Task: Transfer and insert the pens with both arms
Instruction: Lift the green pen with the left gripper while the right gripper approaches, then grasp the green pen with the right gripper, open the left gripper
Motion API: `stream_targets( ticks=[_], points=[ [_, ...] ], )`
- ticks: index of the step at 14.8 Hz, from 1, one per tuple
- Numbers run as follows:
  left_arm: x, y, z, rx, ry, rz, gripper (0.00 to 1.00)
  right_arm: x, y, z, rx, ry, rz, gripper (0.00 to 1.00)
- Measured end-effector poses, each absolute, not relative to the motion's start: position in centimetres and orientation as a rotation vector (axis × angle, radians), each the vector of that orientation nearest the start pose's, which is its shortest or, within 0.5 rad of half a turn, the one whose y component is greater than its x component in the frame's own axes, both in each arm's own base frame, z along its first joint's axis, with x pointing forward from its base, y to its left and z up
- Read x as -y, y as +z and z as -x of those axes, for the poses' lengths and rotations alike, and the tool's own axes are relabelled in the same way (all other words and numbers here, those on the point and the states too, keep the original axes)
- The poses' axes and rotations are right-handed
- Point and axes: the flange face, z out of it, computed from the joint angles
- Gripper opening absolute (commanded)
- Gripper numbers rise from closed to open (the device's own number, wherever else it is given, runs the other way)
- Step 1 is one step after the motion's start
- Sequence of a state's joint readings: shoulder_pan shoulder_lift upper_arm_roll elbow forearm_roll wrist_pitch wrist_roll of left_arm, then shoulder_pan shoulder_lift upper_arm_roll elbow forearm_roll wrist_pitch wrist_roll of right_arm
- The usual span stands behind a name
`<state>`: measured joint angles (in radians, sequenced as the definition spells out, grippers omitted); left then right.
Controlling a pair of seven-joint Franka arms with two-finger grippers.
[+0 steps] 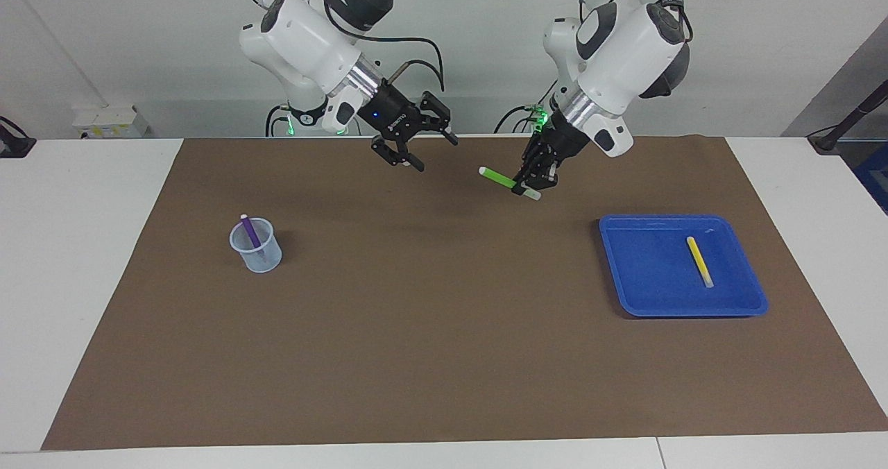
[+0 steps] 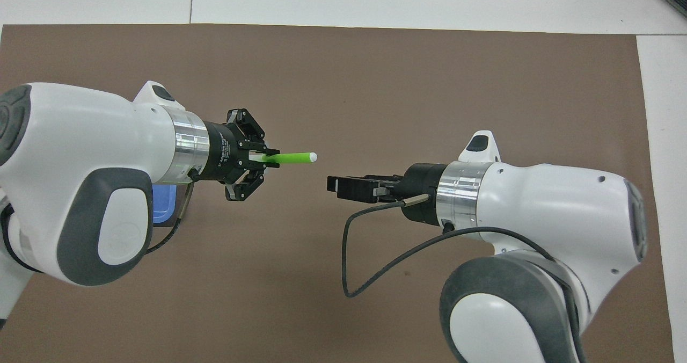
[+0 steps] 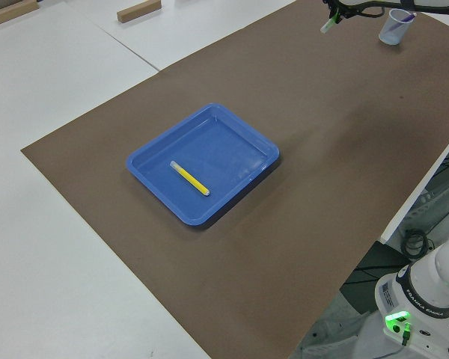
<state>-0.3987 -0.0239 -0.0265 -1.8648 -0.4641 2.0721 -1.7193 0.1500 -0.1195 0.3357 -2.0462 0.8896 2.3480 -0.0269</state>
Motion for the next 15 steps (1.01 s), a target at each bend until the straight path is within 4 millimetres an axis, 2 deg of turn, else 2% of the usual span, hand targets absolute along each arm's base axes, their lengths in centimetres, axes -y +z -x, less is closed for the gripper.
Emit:
stream_targets(
  ticks=[4,7,11,15],
  points=[
    [27.6,55.0,-51.0,2.366,0.499,2.588,0.0,-29.7,52.4,-48.7,-0.011,-0.293,2.333,0.92],
    [28.8,54.5,-50.2,2.333,0.513,2.597,0.0,-29.9,52.0,-48.9,-0.02,-0.293,2.332,0.89],
    [29.4,54.2,-49.8,2.315,0.519,2.603,0.0,-29.8,52.1,-49.0,-0.023,-0.298,2.33,0.73],
    [30.2,54.1,-49.2,2.287,0.526,2.618,0.0,-29.8,52.1,-49.0,-0.023,-0.298,2.33,0.65]
  ],
)
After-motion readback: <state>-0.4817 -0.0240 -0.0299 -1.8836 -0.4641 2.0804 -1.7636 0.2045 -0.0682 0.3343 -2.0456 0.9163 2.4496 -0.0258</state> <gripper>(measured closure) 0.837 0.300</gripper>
